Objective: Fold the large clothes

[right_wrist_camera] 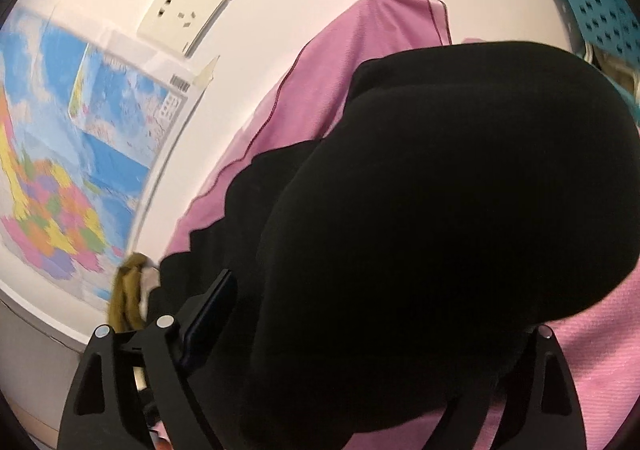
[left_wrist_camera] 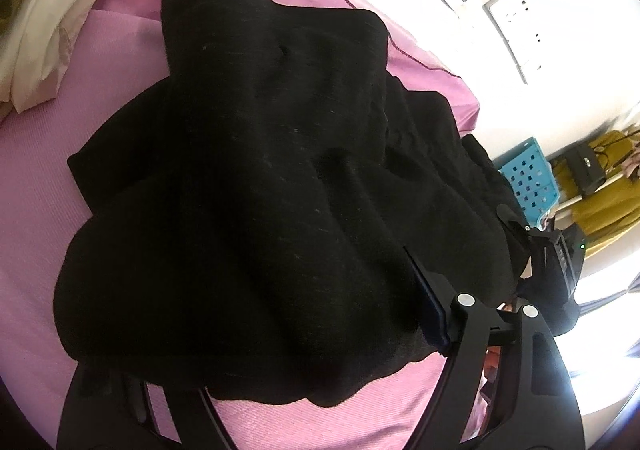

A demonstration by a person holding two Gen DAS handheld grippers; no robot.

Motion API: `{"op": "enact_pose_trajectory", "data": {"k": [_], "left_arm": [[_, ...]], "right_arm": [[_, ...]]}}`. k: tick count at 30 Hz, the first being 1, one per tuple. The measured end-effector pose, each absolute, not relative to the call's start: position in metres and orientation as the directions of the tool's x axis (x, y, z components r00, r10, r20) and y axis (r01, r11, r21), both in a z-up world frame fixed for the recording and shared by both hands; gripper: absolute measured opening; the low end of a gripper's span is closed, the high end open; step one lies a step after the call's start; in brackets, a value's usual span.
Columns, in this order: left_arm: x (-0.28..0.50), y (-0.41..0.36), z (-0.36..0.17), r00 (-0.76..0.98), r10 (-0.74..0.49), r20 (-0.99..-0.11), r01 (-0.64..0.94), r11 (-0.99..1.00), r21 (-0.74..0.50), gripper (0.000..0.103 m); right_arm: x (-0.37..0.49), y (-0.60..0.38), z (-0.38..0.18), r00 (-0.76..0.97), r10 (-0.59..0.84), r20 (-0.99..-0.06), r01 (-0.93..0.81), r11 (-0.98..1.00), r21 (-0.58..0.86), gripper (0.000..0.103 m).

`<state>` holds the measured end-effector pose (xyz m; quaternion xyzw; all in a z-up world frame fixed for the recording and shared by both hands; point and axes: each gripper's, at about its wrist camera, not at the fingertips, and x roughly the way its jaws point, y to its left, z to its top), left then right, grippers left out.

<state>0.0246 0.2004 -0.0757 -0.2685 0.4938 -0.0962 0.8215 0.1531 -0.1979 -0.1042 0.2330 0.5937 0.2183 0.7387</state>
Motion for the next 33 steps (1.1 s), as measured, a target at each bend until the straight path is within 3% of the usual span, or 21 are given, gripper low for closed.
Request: {"op": "enact_pose_trajectory", "data": {"k": [9,15,18,21,26,29,33], "left_arm": [[0.028,0.195,-0.074,0.500,-0.393,-0.771,-0.089,0.863,-0.498,0.079],[0.030,0.192,-0.073,0.495,-0.396,-0.773,-0.075,0.867,-0.492,0.082],[0.032,0.191,-0.073,0.492,-0.405,-0.771,-0.073,0.863,-0.499,0.083],[0.034,0.195,-0.074,0.490,-0.425,-0.761,-0.076,0.849,-0.523,0.083],[0.038,0.204,-0.076,0.485,-0.441,-0.755,-0.078,0.838,-0.540,0.073],[0.038,0.206,-0.077,0.484,-0.450,-0.750,-0.076,0.832,-0.549,0.070],[0.039,0.206,-0.076,0.478,-0.457,-0.750,-0.083,0.827,-0.556,0.070]], "right_arm": [[0.157,-0.198,-0.105,0.179,0.602,-0.778,-0.019,0.793,0.609,0.087],[0.157,-0.207,-0.108,0.173,0.588,-0.790,-0.002,0.802,0.597,0.061],[0.157,-0.212,-0.109,0.163,0.599,-0.784,0.007,0.794,0.608,0.057],[0.157,-0.212,-0.109,0.163,0.607,-0.778,0.002,0.788,0.616,0.057],[0.160,-0.210,-0.110,0.159,0.655,-0.738,0.010,0.747,0.665,0.077],[0.160,-0.199,-0.108,0.150,0.618,-0.772,-0.037,0.784,0.620,0.080],[0.158,-0.198,-0.109,0.154,0.589,-0.793,-0.055,0.807,0.589,0.050]]}}
